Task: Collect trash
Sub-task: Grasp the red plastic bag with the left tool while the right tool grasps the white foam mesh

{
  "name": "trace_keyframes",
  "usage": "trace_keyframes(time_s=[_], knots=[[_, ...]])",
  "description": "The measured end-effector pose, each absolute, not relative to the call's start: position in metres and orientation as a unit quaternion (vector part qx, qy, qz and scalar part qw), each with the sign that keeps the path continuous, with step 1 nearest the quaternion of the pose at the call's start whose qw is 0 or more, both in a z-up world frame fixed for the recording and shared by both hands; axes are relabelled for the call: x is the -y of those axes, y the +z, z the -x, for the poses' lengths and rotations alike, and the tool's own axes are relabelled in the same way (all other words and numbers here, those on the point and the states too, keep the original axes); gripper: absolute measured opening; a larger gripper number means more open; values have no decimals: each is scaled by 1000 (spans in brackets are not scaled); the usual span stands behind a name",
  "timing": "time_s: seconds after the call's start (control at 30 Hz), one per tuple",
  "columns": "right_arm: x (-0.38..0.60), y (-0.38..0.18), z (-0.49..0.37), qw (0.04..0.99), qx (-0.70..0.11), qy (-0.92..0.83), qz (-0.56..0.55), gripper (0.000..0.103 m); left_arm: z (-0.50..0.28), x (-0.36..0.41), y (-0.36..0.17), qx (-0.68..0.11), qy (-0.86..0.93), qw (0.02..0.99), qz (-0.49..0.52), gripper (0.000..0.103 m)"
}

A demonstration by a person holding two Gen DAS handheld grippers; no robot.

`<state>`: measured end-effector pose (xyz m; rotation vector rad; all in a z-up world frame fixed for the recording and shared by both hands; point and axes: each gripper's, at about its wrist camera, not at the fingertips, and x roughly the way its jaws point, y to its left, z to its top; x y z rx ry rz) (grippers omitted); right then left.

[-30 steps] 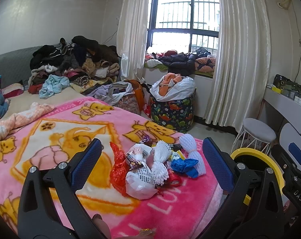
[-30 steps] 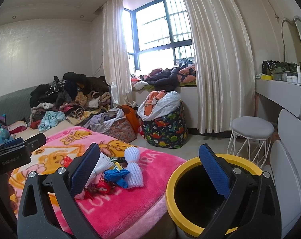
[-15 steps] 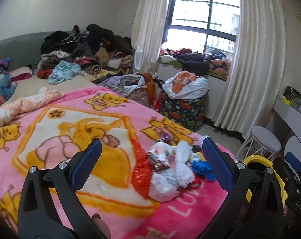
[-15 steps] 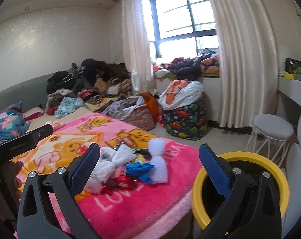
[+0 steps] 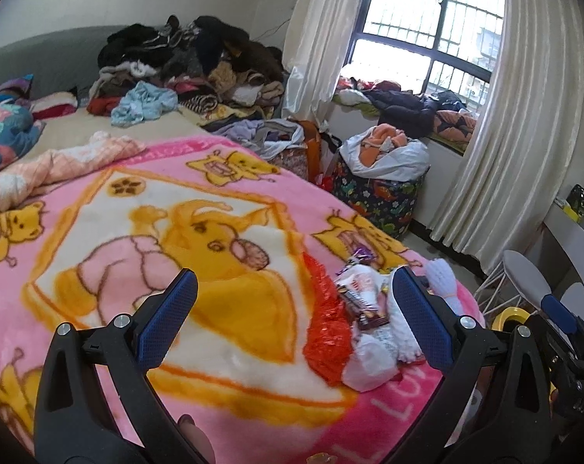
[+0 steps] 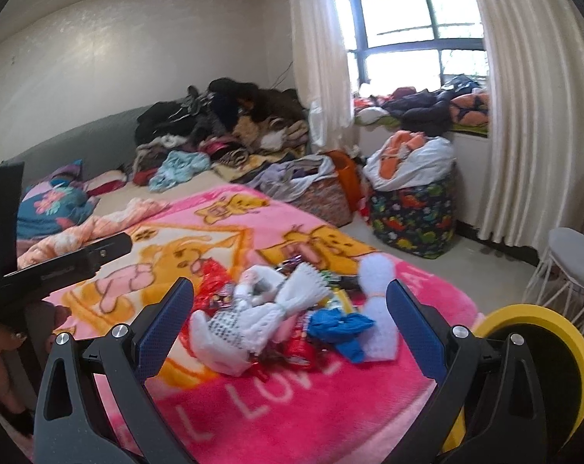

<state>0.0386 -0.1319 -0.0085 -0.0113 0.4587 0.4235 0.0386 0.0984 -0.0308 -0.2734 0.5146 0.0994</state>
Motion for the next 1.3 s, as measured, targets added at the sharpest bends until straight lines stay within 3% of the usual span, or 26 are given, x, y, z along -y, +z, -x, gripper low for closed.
trace_keyframes(time_s=[0.3,0.43,0.6,0.9,1.03,1.13,1.3], knots=[[100,-32,-68,936,-272,222,12,96,-52,-119,-57,-288,16,943,166,93],[94,-48,-85,926,-309,215,3,79,-62,-121,-71,-306,-27,932,195,88],[92,-64,-97,914,-341,219,-23,70,-75,-117,-88,-336,-51,915,216,68],[88,-83,-113,896,-373,238,-42,58,-89,-105,-109,-368,-102,887,262,66],[86,-89,-119,886,-388,251,-51,43,-93,-103,-115,-374,-110,877,280,64],[83,-91,-118,879,-393,265,-51,26,-97,-104,-120,-380,-110,871,291,59],[86,-86,-108,885,-375,273,-44,19,-97,-102,-124,-391,-123,861,301,41]])
